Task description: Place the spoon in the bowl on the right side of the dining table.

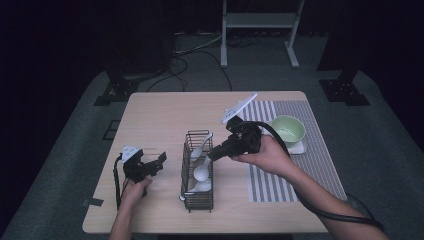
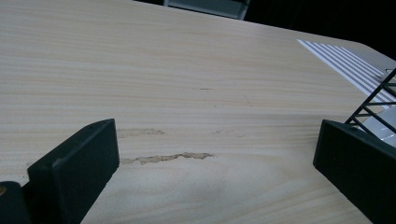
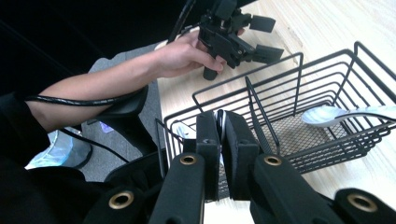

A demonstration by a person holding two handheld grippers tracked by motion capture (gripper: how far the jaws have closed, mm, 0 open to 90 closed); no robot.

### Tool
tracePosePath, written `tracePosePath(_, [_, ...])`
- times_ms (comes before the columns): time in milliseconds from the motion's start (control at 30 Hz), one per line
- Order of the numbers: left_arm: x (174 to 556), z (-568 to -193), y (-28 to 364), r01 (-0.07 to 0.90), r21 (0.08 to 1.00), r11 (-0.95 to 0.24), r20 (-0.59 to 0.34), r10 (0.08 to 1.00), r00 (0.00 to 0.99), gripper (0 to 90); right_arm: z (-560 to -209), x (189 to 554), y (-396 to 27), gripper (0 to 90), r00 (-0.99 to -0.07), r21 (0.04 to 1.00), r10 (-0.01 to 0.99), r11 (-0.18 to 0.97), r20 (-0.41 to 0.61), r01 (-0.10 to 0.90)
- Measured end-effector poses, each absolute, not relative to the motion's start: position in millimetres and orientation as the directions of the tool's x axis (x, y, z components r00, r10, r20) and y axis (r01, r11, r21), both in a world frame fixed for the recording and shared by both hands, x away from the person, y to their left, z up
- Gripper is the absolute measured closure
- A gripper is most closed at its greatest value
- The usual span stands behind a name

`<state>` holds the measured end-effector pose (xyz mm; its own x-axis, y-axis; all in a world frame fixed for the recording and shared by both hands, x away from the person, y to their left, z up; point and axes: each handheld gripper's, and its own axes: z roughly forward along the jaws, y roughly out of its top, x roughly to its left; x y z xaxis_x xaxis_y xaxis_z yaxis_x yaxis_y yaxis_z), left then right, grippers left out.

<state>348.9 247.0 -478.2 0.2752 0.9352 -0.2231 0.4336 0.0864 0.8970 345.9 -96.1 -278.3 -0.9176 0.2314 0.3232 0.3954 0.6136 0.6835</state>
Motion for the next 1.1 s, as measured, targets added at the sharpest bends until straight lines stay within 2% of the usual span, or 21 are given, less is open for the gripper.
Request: tracePosePath(1100, [348.9,-478.1,246.2,0.431,0.898,0.089,-0.223,0.936,0.273,0.0,-240.7,338.7,-115.4,85.2,-0.921,0.739,0.211,0.550,0.326,0.388])
